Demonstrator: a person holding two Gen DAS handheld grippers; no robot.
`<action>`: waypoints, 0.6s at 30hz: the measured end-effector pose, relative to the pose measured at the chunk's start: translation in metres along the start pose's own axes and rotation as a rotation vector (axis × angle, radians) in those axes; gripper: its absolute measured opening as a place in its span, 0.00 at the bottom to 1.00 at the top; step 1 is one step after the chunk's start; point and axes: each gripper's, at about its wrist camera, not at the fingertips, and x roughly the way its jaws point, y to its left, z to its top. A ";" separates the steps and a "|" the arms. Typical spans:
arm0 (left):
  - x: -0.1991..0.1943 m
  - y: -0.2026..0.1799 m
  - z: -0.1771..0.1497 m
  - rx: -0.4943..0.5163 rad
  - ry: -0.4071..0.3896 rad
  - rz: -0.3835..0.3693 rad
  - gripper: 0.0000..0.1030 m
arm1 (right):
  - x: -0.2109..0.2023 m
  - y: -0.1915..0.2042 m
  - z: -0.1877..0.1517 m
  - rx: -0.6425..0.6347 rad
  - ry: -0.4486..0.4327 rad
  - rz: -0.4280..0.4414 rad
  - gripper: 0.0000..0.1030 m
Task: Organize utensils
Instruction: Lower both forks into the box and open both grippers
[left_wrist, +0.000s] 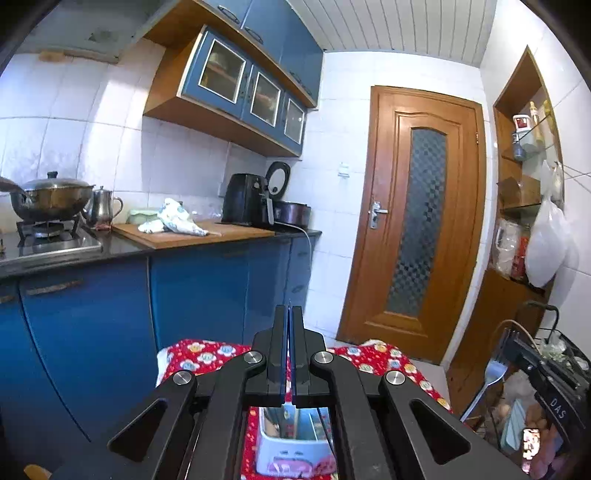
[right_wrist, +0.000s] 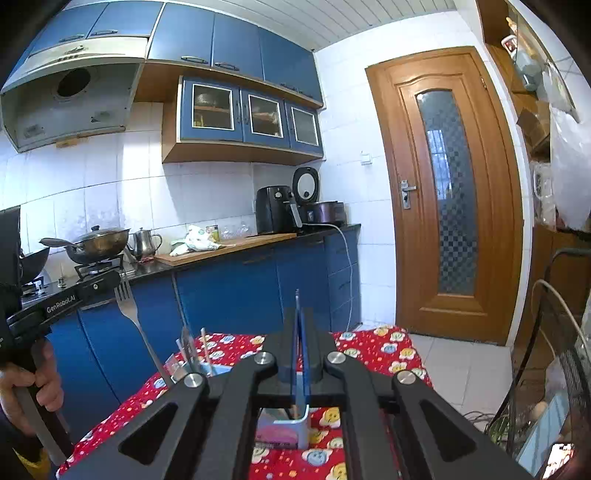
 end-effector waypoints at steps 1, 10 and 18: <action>0.003 0.000 0.002 0.001 -0.003 0.007 0.00 | 0.003 0.000 0.003 -0.007 -0.006 -0.007 0.03; 0.038 0.007 0.002 0.005 0.011 0.047 0.00 | 0.032 0.005 0.016 -0.092 -0.050 -0.089 0.03; 0.072 0.009 -0.020 0.025 0.059 0.063 0.00 | 0.071 0.012 0.007 -0.166 -0.050 -0.141 0.03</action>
